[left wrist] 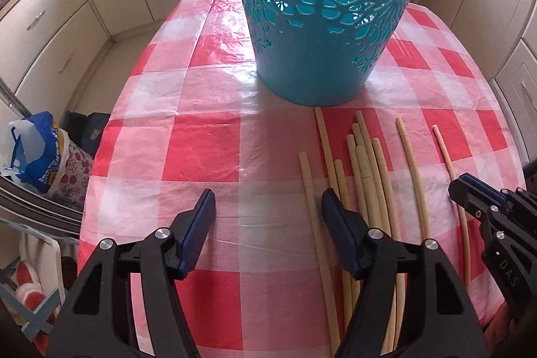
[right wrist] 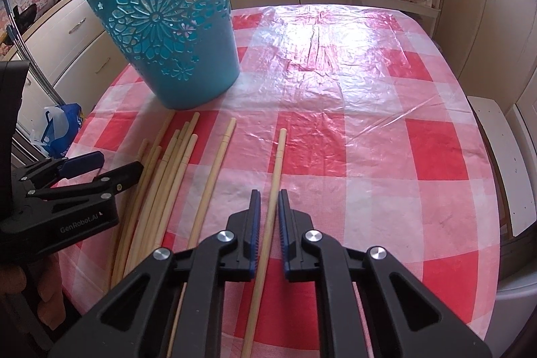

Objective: Organize utensils
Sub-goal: 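Grasp a chopstick with the left tool and lift it while the right tool grips another chopstick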

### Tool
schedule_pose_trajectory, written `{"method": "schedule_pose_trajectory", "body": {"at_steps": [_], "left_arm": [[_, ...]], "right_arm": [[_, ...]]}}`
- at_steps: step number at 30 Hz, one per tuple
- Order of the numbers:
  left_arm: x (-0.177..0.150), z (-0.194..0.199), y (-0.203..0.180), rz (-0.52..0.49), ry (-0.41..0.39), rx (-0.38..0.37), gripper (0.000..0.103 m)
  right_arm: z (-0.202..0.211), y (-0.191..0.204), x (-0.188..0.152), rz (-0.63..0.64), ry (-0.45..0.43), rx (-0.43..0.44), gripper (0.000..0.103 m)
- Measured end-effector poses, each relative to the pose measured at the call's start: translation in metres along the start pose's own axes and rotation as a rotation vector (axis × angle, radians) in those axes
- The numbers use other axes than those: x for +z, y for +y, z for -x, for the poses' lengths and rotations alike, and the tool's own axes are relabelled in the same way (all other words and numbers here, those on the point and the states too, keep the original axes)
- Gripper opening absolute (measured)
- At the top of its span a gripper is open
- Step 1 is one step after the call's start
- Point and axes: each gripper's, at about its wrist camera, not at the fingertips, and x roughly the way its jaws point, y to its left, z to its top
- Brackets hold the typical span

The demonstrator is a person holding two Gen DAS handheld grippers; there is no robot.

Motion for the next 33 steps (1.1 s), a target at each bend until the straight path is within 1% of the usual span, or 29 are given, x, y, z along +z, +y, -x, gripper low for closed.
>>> {"method": "schedule_pose_trajectory", "body": {"at_steps": [1,4,5,6,8,9,11,12,13,15,19,21,23,27,30,31,33], "left_arm": [[0.001,0.0,-0.001,-0.01,-0.002,-0.006,0.052],[0.004,0.001,-0.007,-0.05,0.003,-0.032,0.031],[0.005,0.001,-0.008,-0.059,0.007,-0.038,0.025],[0.006,0.001,-0.009,-0.067,0.014,-0.046,0.023],[0.008,0.0,-0.01,-0.074,0.026,-0.055,0.014],[0.008,0.0,-0.01,-0.077,0.027,-0.068,0.013],[0.011,-0.001,-0.011,-0.089,0.035,-0.071,0.008],[0.012,-0.002,-0.011,-0.094,0.042,-0.077,0.007],[0.014,-0.002,-0.009,-0.088,0.055,-0.092,0.005],[0.015,0.004,0.0,-0.062,0.061,-0.132,0.005],[0.016,0.042,0.017,-0.025,-0.02,-0.178,0.005],[0.02,0.071,0.025,-0.01,-0.096,-0.202,0.005],[0.027,0.103,0.032,0.003,-0.197,-0.228,0.005],[0.058,0.176,0.041,0.023,-0.486,-0.258,0.005],[0.087,0.213,0.041,0.059,-0.69,-0.278,0.005],[0.096,0.221,0.04,0.067,-0.745,-0.273,0.005],[0.114,0.231,0.039,0.078,-0.849,-0.296,0.005]], "right_arm": [[-0.001,0.0,0.0,-0.003,0.004,0.009,0.006],[-0.001,-0.001,0.0,-0.011,0.01,0.033,0.006],[-0.001,-0.001,0.0,-0.014,0.013,0.043,0.006],[-0.001,-0.002,0.001,-0.019,0.014,0.049,0.006],[-0.001,-0.003,0.002,-0.024,0.021,0.045,0.006],[-0.001,-0.004,0.003,-0.025,0.024,0.046,0.006],[-0.002,-0.003,0.003,-0.015,0.023,0.043,0.006],[-0.002,-0.002,0.003,-0.009,0.021,0.041,0.006],[-0.002,-0.002,0.003,-0.007,0.021,0.043,0.006],[-0.002,-0.002,0.003,-0.014,0.022,0.055,0.006],[-0.001,-0.011,0.004,-0.072,0.019,0.092,0.006],[-0.001,-0.017,0.004,-0.106,0.016,0.115,0.006],[-0.001,-0.021,0.004,-0.133,0.017,0.134,0.006],[-0.001,-0.021,0.004,-0.146,0.019,0.144,0.006],[-0.001,-0.022,0.003,-0.146,0.018,0.141,0.006],[-0.002,-0.023,0.003,-0.15,0.019,0.139,0.006],[-0.004,-0.025,0.002,-0.164,0.023,0.144,0.006]]}}
